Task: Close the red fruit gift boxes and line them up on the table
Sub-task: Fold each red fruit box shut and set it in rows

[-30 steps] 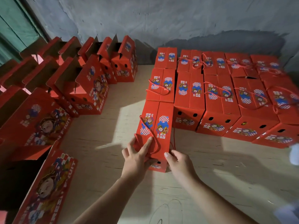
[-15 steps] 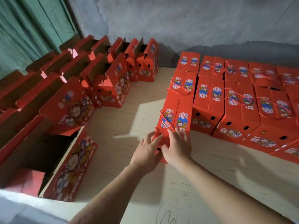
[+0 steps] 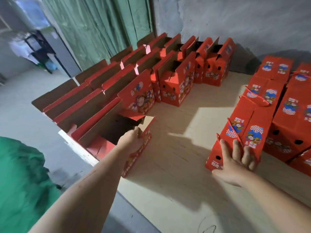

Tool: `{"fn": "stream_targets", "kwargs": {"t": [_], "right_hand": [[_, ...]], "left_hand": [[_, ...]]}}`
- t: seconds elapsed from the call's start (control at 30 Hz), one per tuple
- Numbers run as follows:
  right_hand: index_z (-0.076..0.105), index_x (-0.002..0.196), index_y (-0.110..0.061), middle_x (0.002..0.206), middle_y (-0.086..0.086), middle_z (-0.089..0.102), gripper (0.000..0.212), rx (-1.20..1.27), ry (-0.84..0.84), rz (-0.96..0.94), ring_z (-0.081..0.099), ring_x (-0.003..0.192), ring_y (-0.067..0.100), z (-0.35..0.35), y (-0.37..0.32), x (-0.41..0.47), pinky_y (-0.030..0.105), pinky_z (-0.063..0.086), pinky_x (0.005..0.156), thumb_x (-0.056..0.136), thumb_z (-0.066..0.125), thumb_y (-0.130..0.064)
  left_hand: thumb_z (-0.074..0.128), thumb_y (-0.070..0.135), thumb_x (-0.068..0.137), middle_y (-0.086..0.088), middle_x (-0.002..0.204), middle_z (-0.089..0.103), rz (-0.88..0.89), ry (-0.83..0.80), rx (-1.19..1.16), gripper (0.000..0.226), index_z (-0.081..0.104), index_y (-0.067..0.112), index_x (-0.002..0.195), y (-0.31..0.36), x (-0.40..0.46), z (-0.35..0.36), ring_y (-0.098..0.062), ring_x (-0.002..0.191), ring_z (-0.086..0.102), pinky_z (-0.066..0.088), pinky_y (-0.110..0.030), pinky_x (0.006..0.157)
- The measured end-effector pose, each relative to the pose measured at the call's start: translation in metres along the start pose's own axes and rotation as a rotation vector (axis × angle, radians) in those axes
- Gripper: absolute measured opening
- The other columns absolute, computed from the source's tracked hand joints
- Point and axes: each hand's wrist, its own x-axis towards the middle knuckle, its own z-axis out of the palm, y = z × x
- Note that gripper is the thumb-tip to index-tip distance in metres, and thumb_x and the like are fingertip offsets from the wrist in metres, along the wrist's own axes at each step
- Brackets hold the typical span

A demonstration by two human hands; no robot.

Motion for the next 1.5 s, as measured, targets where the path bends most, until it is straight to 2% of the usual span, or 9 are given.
{"fn": "stream_targets", "kwargs": {"t": [0.2, 0.37, 0.53, 0.73, 0.87, 1.0, 1.23, 1.4, 1.5], "right_hand": [[-0.033, 0.146, -0.052, 0.152, -0.003, -0.053, 0.121, 0.035, -0.085, -0.016, -0.046, 0.141, 0.035, -0.014, -0.003, -0.006, 0.052, -0.018, 0.118, 0.077, 0.064, -0.071], [-0.016, 0.156, -0.050, 0.160, -0.008, -0.042, 0.102, 0.129, -0.001, -0.071, -0.041, 0.146, 0.027, -0.012, 0.004, -0.015, 0.050, -0.014, 0.122, 0.088, 0.059, -0.061], [-0.006, 0.161, -0.042, 0.166, -0.004, -0.032, 0.092, 0.189, 0.074, -0.130, -0.033, 0.151, 0.027, -0.001, 0.009, -0.032, 0.043, -0.015, 0.123, 0.094, 0.056, -0.056], [0.024, 0.161, -0.027, 0.171, 0.000, 0.010, 0.081, 0.399, 0.260, -0.200, -0.001, 0.157, 0.025, 0.003, 0.015, -0.057, 0.037, 0.006, 0.127, 0.092, 0.064, -0.023], [0.047, 0.138, -0.039, 0.143, -0.011, 0.054, 0.066, 0.873, 0.128, -0.357, 0.051, 0.135, 0.008, 0.020, 0.022, -0.085, 0.034, 0.040, 0.115, 0.087, 0.069, -0.002], [0.055, 0.112, -0.029, 0.118, -0.001, 0.068, 0.028, 1.173, 0.259, -0.274, 0.062, 0.117, 0.030, 0.039, 0.044, -0.109, 0.044, 0.049, 0.099, 0.088, 0.054, -0.014], [0.064, 0.114, 0.002, 0.107, 0.012, 0.073, 0.037, 1.507, 0.480, 0.018, 0.069, 0.098, 0.013, 0.049, 0.098, -0.141, 0.015, 0.054, 0.073, 0.087, 0.045, -0.016], [0.064, 0.101, -0.022, 0.102, 0.008, 0.071, 0.027, 1.502, 0.789, 0.176, 0.068, 0.095, 0.018, 0.044, 0.126, -0.173, 0.023, 0.054, 0.076, 0.100, 0.048, 0.000], [0.058, 0.109, 0.002, 0.092, 0.028, 0.059, 0.019, 1.661, 0.751, 0.242, 0.066, 0.090, 0.030, 0.027, 0.149, -0.167, 0.024, 0.054, 0.071, 0.104, 0.047, -0.014]], "left_hand": [[0.054, 0.040, 0.090, 0.001, 0.084, 0.067, 0.068, -0.101, -0.089, 0.021, 0.059, 0.022, 0.080, 0.046, -0.033, 0.017, -0.025, 0.079, 0.065, 0.041, -0.029, 0.060], [0.061, 0.017, 0.094, -0.014, 0.115, 0.067, 0.200, -0.288, -0.109, 0.024, 0.067, 0.002, 0.111, 0.087, -0.069, 0.053, -0.030, 0.110, 0.063, 0.042, -0.030, 0.080], [0.064, 0.028, 0.088, -0.004, 0.101, 0.069, 0.325, -0.285, -0.017, 0.017, 0.064, 0.020, 0.103, 0.113, -0.104, 0.062, -0.029, 0.089, 0.063, 0.046, -0.031, 0.073], [0.050, 0.041, 0.100, 0.001, 0.089, 0.069, 0.512, -0.334, 0.062, 0.023, 0.060, 0.021, 0.095, 0.119, -0.148, 0.069, -0.027, 0.080, 0.067, 0.055, -0.040, 0.072], [0.044, 0.054, 0.100, -0.002, 0.100, 0.071, 0.610, -0.325, 0.083, 0.033, 0.056, 0.024, 0.103, 0.122, -0.184, 0.062, -0.034, 0.089, 0.064, 0.051, -0.038, 0.074], [0.043, 0.042, 0.106, 0.001, 0.119, 0.067, 0.773, -0.348, -0.083, 0.019, 0.051, 0.030, 0.117, 0.143, -0.209, 0.059, -0.020, 0.099, 0.056, 0.039, -0.024, 0.075], [0.040, 0.040, 0.105, -0.013, 0.113, 0.068, 0.825, -0.491, -0.042, 0.018, 0.051, 0.026, 0.099, 0.200, -0.250, 0.102, -0.043, 0.102, 0.063, 0.046, -0.040, 0.079], [0.042, 0.032, 0.104, -0.015, 0.114, 0.065, 0.964, -0.510, -0.088, 0.015, 0.049, 0.024, 0.115, 0.247, -0.277, 0.130, -0.046, 0.099, 0.063, 0.040, -0.041, 0.074], [0.043, 0.026, 0.103, -0.014, 0.108, 0.066, 0.966, -0.551, -0.231, 0.011, 0.051, 0.021, 0.107, 0.277, -0.282, 0.138, -0.043, 0.098, 0.062, 0.044, -0.041, 0.075]]}}
